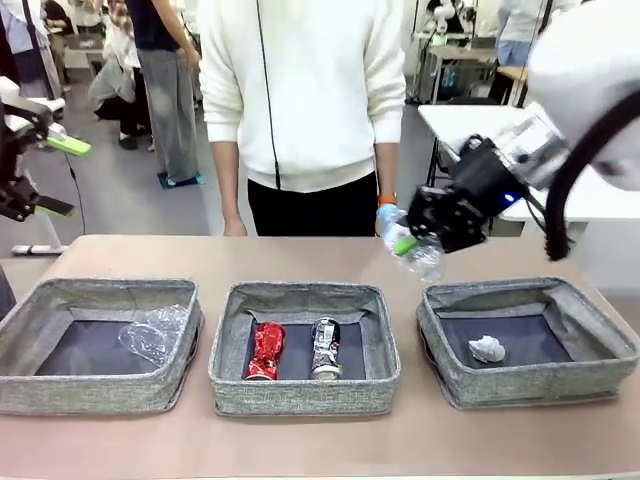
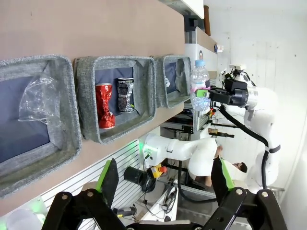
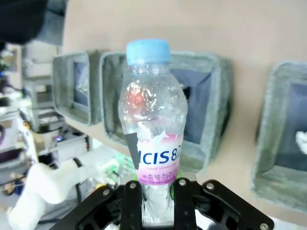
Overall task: Sort the waste into the appropriate baskets.
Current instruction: Pick up the waste item pointed out by the person.
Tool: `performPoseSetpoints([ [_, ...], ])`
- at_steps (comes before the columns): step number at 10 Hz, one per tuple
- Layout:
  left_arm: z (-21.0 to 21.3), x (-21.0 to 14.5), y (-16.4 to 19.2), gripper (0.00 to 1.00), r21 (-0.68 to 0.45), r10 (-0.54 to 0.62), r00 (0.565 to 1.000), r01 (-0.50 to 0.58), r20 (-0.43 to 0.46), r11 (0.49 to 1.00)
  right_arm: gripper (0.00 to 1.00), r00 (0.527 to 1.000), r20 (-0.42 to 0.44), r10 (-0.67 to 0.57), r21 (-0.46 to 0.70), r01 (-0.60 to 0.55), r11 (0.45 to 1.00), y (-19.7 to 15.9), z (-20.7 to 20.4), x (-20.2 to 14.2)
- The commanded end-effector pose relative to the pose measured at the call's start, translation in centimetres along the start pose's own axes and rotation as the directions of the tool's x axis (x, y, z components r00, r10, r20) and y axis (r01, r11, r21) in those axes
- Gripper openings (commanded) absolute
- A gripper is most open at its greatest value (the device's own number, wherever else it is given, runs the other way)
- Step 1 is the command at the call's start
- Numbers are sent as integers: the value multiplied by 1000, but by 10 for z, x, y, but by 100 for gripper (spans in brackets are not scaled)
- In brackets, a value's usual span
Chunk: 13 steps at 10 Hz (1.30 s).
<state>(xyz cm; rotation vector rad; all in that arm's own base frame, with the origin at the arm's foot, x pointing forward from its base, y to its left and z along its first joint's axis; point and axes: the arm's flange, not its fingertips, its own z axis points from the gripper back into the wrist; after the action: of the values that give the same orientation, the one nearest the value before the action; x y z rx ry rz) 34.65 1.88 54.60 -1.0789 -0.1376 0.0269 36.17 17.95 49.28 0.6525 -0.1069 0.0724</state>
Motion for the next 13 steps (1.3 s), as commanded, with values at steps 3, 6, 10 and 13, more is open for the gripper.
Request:
performPoseSetpoints([
  [3,4,-2,-1,100,7,4,1000,-4,-11,1000,22,970,-90,-225,-208,202,957,202,-4,11],
  [6,4,-2,-1,100,7,4,1000,-4,-11,1000,22,983,81,-167,-330,185,926,270,-8,-8],
  [10,4,-2,-1,100,7,4,1000,-4,-11,1000,22,993,100,-55,-492,98,865,293,17,-22],
  [13,4,-2,-1,100,7,4,1000,-4,-11,1000,22,995,83,-62,-478,94,873,304,26,-21],
])
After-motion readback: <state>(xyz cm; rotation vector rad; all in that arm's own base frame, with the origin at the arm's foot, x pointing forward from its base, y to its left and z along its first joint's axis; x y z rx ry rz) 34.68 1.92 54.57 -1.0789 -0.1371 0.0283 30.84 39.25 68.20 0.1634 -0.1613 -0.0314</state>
